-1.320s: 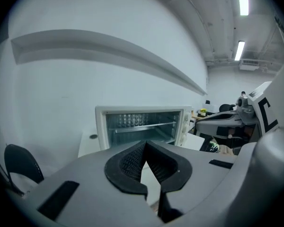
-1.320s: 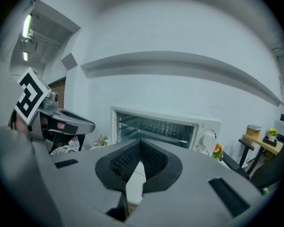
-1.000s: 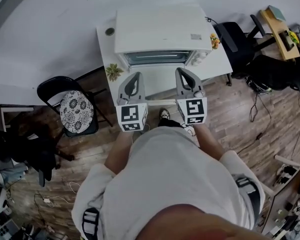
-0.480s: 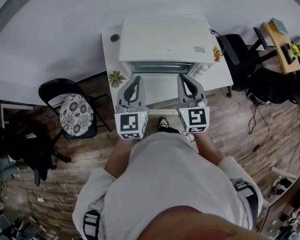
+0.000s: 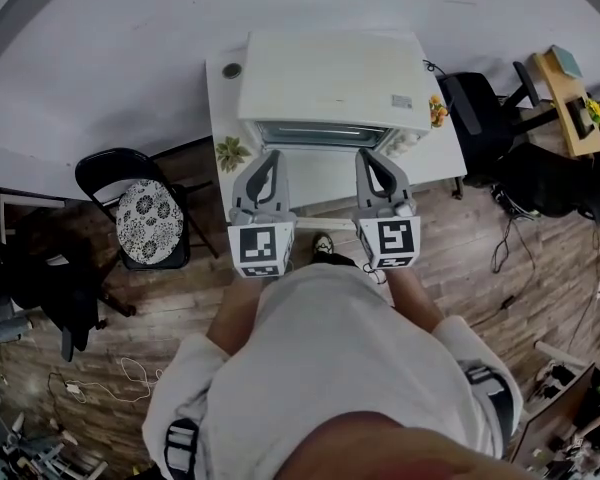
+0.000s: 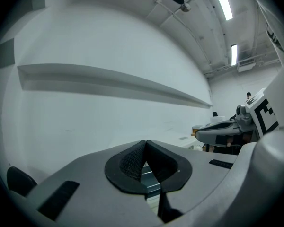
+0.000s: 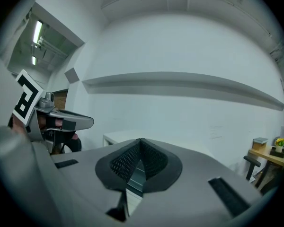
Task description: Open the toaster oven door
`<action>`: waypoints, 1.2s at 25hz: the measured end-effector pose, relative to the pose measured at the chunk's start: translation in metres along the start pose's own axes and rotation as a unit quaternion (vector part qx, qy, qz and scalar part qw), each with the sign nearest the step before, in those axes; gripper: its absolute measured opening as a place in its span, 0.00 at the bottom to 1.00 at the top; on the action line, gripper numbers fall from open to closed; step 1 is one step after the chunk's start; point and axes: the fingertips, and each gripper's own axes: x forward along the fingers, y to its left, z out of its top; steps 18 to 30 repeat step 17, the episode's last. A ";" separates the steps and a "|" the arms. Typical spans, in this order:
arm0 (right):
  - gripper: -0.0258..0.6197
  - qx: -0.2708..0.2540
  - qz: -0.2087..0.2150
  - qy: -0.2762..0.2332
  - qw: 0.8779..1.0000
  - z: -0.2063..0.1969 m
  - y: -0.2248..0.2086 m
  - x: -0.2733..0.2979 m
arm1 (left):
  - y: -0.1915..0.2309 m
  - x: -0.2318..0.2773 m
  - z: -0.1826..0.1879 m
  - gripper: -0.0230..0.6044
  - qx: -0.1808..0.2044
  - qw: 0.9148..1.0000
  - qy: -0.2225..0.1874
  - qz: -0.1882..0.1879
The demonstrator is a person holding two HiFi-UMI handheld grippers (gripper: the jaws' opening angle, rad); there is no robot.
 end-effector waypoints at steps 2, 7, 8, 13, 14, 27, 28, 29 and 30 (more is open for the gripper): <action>0.04 0.002 -0.001 0.000 1.000 -0.001 -0.003 0.000 | -0.001 0.001 -0.002 0.07 0.001 1.000 0.003 0.001; 0.04 0.008 -0.008 -0.002 1.000 -0.002 -0.014 -0.002 | -0.003 0.005 -0.004 0.07 -0.003 1.000 0.008 0.001; 0.04 0.009 -0.010 -0.002 1.000 -0.002 -0.016 -0.002 | -0.003 0.006 -0.004 0.07 -0.003 1.000 0.008 0.001; 0.04 0.015 -0.016 0.000 1.000 -0.005 -0.028 -0.005 | -0.008 0.010 -0.006 0.07 -0.004 1.000 0.011 -0.003; 0.04 0.016 -0.016 0.000 1.000 -0.005 -0.029 -0.004 | -0.008 0.012 -0.007 0.07 -0.004 1.000 0.011 -0.003; 0.04 0.015 -0.013 -0.001 1.000 -0.007 -0.030 0.000 | -0.009 0.016 -0.007 0.07 -0.003 1.000 0.010 -0.004; 0.04 0.015 -0.013 -0.001 1.000 -0.007 -0.030 0.000 | -0.009 0.016 -0.007 0.07 -0.003 1.000 0.010 -0.004; 0.04 0.015 -0.013 -0.001 1.000 -0.007 -0.030 0.000 | -0.009 0.016 -0.007 0.07 -0.003 1.000 0.010 -0.004; 0.04 0.015 -0.013 -0.001 1.000 -0.007 -0.030 0.000 | -0.009 0.016 -0.007 0.07 -0.003 1.000 0.010 -0.004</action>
